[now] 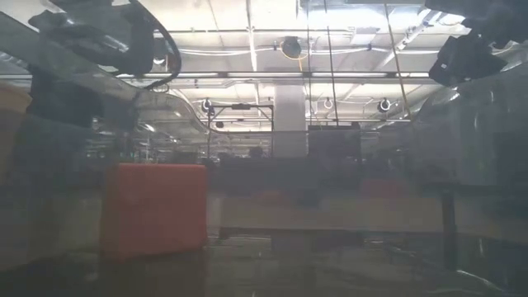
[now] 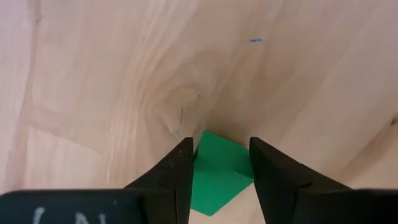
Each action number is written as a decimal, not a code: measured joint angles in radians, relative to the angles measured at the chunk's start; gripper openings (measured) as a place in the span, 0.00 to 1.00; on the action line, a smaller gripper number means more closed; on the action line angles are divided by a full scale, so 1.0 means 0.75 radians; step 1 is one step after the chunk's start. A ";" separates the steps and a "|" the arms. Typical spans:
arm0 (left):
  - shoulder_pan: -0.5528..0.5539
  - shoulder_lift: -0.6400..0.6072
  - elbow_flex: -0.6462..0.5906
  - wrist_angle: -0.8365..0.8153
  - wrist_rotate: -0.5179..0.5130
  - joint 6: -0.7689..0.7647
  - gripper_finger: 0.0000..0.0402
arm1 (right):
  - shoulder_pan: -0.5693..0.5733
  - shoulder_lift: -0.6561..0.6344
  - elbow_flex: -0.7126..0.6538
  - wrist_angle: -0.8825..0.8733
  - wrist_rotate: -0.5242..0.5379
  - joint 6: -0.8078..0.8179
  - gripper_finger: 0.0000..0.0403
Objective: Sort & place blocks by color
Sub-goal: Put the bottom green block into the blue bin
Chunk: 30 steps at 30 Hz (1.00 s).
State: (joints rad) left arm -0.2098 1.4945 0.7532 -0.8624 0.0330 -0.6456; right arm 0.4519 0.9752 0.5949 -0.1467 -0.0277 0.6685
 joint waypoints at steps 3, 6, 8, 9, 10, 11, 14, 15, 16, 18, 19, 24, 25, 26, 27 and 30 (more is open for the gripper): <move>0.022 0.001 -0.001 -0.004 -0.042 -0.050 0.33 | 0.000 0.000 0.000 0.000 0.000 0.000 0.58; 0.044 0.003 -0.002 0.000 -0.084 -0.089 0.37 | 0.000 0.000 0.000 0.000 0.000 0.000 0.58; 0.058 0.003 -0.003 0.001 -0.095 -0.100 0.39 | 0.000 0.000 0.000 0.000 0.000 0.000 0.58; 0.062 0.003 -0.003 0.001 -0.095 -0.101 0.40 | 0.000 0.000 0.000 0.000 0.001 0.000 0.58; 0.064 0.003 -0.003 0.001 -0.096 -0.101 0.40 | 0.000 0.000 0.000 0.000 0.001 0.000 0.58; 0.066 0.003 -0.003 0.001 -0.096 -0.100 0.39 | 0.000 0.000 0.000 0.000 0.001 0.000 0.58; 0.070 0.003 -0.003 -0.001 -0.096 -0.100 0.38 | 0.000 0.000 0.000 0.000 0.001 0.000 0.58; 0.070 0.003 -0.003 -0.001 -0.097 -0.098 0.38 | 0.000 0.000 0.000 0.000 0.001 0.000 0.58; 0.070 0.004 -0.003 -0.001 -0.097 -0.096 0.38 | 0.000 0.000 0.000 0.000 0.001 0.000 0.58; 0.070 0.004 -0.003 -0.001 -0.097 -0.100 0.39 | 0.000 0.000 0.000 0.000 0.001 0.000 0.58; 0.070 0.004 -0.003 0.000 -0.097 -0.108 0.40 | 0.000 0.000 0.000 0.000 0.001 0.000 0.58; 0.073 0.004 -0.004 0.027 -0.106 -0.188 0.38 | 0.000 0.000 0.000 0.000 0.001 -0.001 0.58; 0.073 0.004 -0.003 0.038 -0.109 -0.202 0.36 | 0.000 0.000 0.000 0.000 0.001 -0.001 0.58; 0.073 0.004 -0.002 0.048 -0.112 -0.214 0.34 | 0.000 0.000 0.000 0.000 0.001 -0.002 0.58; 0.073 0.003 -0.002 0.059 -0.114 -0.227 0.32 | 0.000 0.000 0.000 0.000 0.001 -0.005 0.58; 0.081 0.003 0.006 0.075 -0.117 -0.260 0.32 | 0.000 0.000 0.000 0.000 0.002 -0.005 0.58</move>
State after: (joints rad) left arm -0.1488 1.4967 0.7575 -0.8061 -0.0548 -0.8407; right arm 0.4519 0.9752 0.5949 -0.1467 -0.0260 0.6647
